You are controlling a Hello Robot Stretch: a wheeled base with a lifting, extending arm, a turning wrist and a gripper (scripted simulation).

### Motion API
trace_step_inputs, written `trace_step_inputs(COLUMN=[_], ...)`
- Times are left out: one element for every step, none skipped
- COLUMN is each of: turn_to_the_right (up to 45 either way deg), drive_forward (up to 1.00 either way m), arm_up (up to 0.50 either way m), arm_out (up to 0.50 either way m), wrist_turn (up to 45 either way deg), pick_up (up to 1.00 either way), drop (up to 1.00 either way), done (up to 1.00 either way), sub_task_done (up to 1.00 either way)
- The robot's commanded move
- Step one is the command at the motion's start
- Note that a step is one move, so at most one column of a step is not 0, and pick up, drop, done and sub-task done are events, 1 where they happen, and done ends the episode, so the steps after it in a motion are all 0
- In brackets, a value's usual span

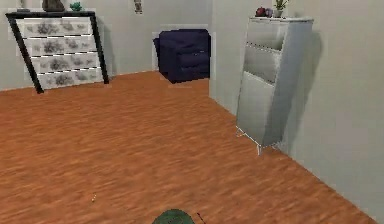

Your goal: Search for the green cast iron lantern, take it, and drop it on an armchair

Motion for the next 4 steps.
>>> trace_step_inputs(turn_to_the_right=[0.0, 0.0, 0.0, -9.0], drive_forward=[1.0, 1.0, 1.0, 0.0], arm_up=[0.0, 0.0, 0.0, 0.0], arm_out=[0.0, 0.0, 0.0, 0.0], wrist_turn=[0.0, 0.0, 0.0, 0.0], pick_up=[0.0, 0.0, 0.0, 0.0], drop=[0.0, 0.0, 0.0, 0.0], done=[0.0, 0.0, 0.0, 0.0], sub_task_done=[0.0, 0.0, 0.0, 0.0])
